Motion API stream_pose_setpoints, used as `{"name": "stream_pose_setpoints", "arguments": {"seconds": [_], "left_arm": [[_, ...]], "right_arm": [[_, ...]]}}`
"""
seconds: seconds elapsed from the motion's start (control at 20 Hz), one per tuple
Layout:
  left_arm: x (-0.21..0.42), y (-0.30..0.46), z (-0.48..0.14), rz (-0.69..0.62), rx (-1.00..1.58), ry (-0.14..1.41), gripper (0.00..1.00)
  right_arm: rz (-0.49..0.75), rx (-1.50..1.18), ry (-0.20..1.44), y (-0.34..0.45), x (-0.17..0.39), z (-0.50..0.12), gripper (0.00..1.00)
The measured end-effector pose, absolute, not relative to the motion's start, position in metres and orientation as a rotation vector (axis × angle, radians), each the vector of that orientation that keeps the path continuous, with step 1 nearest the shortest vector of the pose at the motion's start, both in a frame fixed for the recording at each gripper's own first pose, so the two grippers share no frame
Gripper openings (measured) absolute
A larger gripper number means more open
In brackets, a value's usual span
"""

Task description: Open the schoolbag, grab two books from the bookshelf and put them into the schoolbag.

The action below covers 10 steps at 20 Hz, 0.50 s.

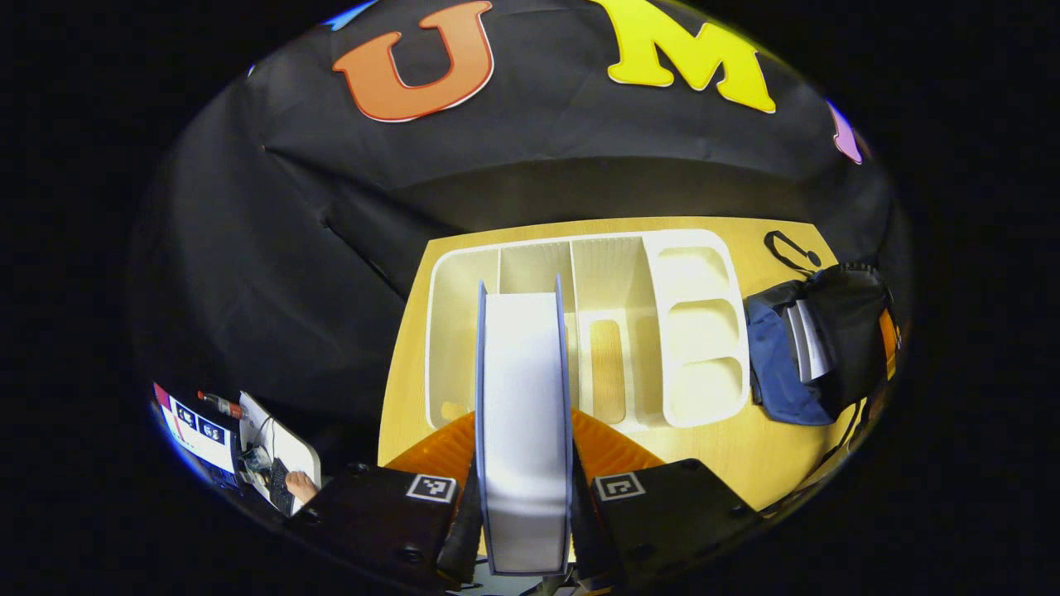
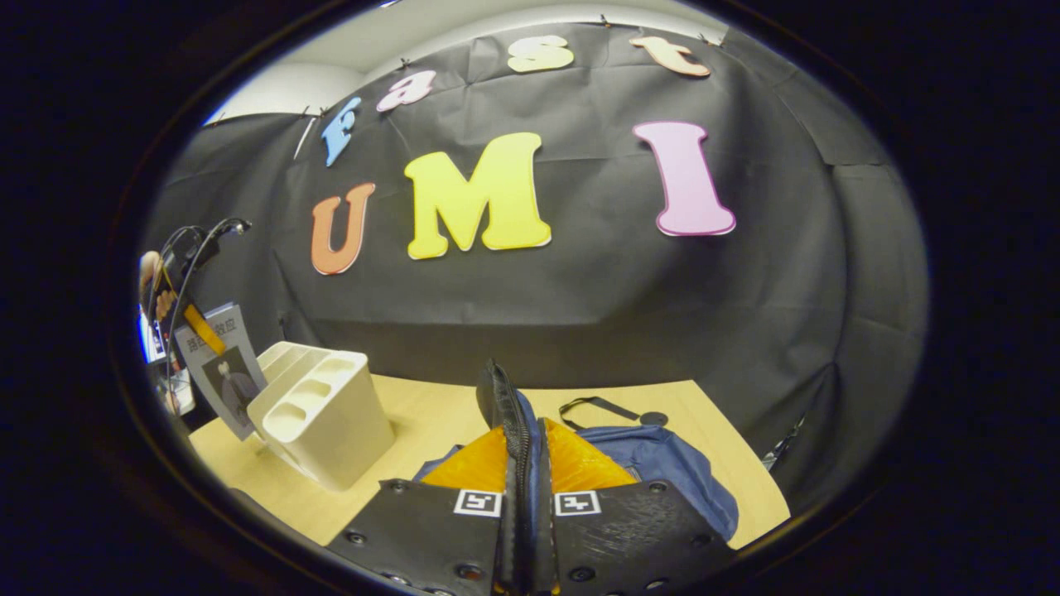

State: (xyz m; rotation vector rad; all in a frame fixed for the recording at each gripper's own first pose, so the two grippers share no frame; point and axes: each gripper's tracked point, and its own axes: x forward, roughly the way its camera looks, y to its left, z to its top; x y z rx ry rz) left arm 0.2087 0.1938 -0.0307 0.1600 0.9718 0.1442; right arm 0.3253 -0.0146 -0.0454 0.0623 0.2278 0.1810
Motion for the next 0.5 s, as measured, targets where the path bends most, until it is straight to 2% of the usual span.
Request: {"name": "stream_pose_setpoints", "arguments": {"seconds": [0.05, 0.1, 0.15, 0.25, 0.3, 0.4, 0.45, 0.5], "left_arm": [[0.199, 0.191, -0.027, 0.147, 0.147, 0.951, 0.51], [0.188, 0.185, -0.026, 0.151, 0.126, 0.932, 0.51], [0.178, 0.179, -0.026, 0.136, 0.118, 0.914, 0.47], [0.158, 0.172, -0.026, 0.119, 0.104, 0.88, 0.46], [0.148, 0.168, -0.027, 0.114, 0.096, 0.864, 0.5], [0.131, 0.161, -0.031, 0.094, 0.075, 0.838, 0.46], [0.124, 0.154, -0.033, 0.082, 0.054, 0.83, 0.5], [0.119, 0.146, -0.035, 0.057, 0.039, 0.818, 0.46]], "right_arm": [[0.189, 0.059, 0.228, -0.011, 0.324, -0.044, 0.08], [0.194, 0.055, 0.23, -0.008, 0.323, -0.045, 0.08], [0.2, 0.05, 0.232, -0.005, 0.322, -0.045, 0.08], [0.212, 0.05, 0.247, 0.001, 0.32, -0.048, 0.08], [0.224, 0.05, 0.255, 0.005, 0.318, -0.049, 0.08], [0.244, 0.043, 0.276, 0.01, 0.311, -0.053, 0.08], [0.241, 0.032, 0.282, 0.01, 0.309, -0.054, 0.08], [0.231, 0.019, 0.289, 0.008, 0.307, -0.056, 0.08]]}}
